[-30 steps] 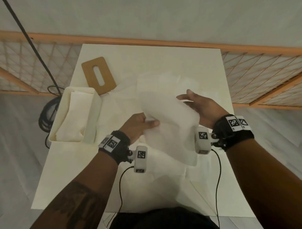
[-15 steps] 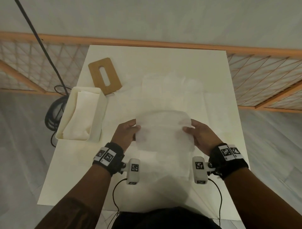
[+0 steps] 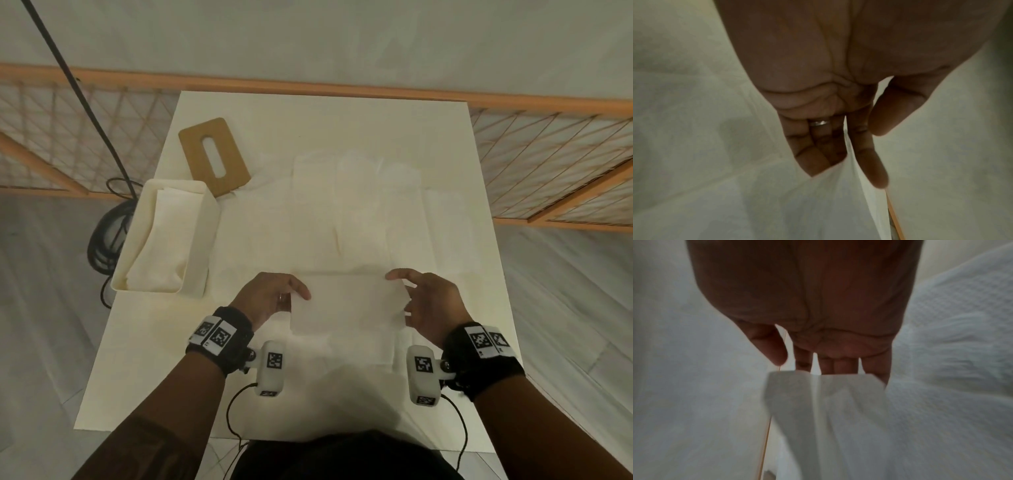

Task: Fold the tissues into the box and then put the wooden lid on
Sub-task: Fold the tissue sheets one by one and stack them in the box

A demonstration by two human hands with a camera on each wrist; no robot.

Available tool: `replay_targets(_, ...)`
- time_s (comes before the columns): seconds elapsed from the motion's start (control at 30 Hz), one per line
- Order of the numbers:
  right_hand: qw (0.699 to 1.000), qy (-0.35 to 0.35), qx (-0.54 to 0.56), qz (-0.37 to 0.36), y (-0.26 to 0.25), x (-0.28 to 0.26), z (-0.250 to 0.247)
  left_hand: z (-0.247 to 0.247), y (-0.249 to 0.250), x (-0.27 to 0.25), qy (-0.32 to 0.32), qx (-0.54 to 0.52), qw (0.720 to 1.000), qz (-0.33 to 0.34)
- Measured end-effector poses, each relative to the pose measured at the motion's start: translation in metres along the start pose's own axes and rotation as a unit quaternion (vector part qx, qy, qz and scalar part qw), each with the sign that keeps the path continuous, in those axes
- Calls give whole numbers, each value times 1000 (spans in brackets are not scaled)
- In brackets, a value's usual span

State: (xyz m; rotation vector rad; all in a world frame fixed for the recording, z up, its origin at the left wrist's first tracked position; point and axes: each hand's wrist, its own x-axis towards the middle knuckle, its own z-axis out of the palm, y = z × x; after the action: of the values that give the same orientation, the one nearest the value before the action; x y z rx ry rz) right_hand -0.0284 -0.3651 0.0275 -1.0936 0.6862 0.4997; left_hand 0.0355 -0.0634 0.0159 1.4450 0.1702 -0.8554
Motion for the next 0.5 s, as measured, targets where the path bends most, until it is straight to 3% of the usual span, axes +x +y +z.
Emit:
replay_targets(0.1,991,67,-110,-21,18,-1,-1,9,-12,1,38,95,995,11)
replay_targets(0.23,970,89,-222,-30,52,-3,-11,15,-31,-1,91,288,953,29)
replay_targets(0.37,953,119,-276,-32,71,-2,-14,21,-43,-5,111,342,933,35)
replay_targets(0.5,895,173,-401,-95,69,6,-12,23,-42,-1,133,354,924,57)
